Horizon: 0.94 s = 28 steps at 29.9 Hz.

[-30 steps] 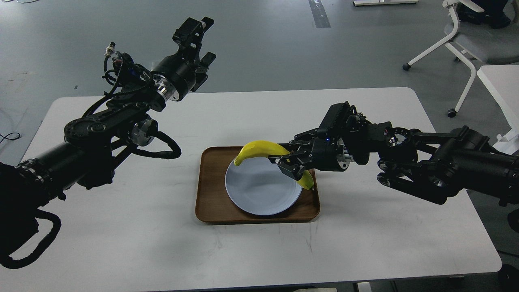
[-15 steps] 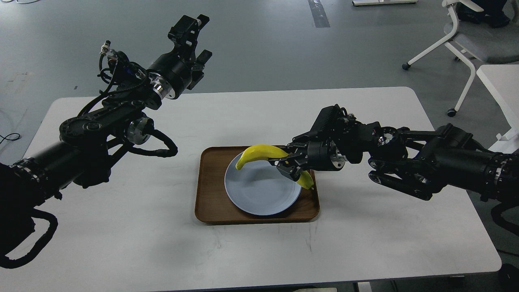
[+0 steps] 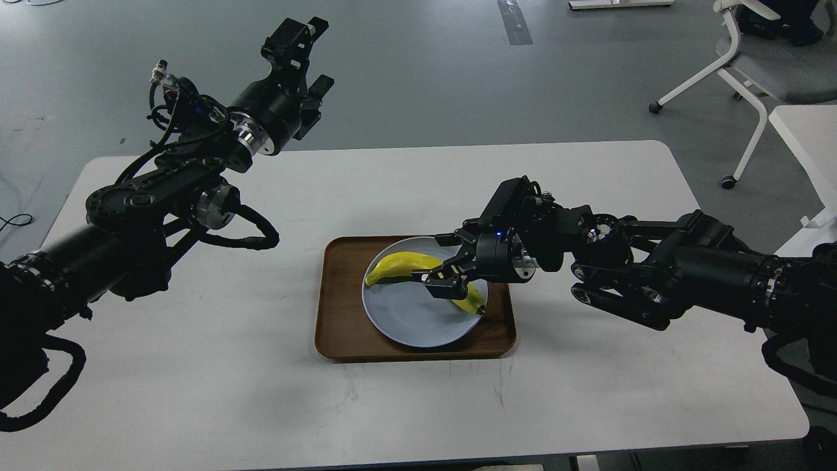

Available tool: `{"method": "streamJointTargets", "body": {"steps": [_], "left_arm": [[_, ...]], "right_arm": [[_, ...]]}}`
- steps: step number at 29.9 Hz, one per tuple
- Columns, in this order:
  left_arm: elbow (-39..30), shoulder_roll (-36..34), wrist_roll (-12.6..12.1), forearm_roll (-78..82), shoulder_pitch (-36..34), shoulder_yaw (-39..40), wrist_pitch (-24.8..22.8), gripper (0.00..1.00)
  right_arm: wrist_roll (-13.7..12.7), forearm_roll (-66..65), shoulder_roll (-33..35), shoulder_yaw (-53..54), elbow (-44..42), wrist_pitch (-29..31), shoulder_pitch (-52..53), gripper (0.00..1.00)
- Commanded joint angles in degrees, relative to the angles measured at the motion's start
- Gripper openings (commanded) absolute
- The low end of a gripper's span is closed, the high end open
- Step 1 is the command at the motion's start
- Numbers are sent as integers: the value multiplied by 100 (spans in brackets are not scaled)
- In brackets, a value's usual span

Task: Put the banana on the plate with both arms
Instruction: 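Lower the banana onto the plate and open the right gripper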

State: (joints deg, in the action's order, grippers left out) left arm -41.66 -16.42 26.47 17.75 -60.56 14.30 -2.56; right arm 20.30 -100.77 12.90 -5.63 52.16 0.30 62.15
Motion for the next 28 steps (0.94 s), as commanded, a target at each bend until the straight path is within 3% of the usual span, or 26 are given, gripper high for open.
{"method": "streamJointTargets", "body": {"steps": [1,5,7,9,13,15,20,28], "left_arm": [[0,25,-11,0,-26,-6,-7,98],[105,87,-72,-44,-26,11,63,98],[97,78,-55,-105,-9,82,-51,98],[88,95,-46,-271,44,291,-366,98],[97,122,-46,-562,141,486,-622,98],[36,140,-55,-868,237,591,-675,98],[18,69,-98,-1273,536,626,-1078,98],[0,60,-257,-1432,906,679,-1115,98]], "right_arm": [[-18,249,63,656,-4,13,113,99],[-219,1575,125,1519,-13,154,166,99],[-447,3032,291,1950,5,391,280,99],[-885,5250,537,2345,22,602,333,99],[-1283,7262,652,2995,14,603,228,98],[-1475,8079,653,3959,-4,629,-236,99],[-2038,8319,609,5078,5,760,-817,100],[-2021,8302,600,5133,40,629,-1152,100]]}}
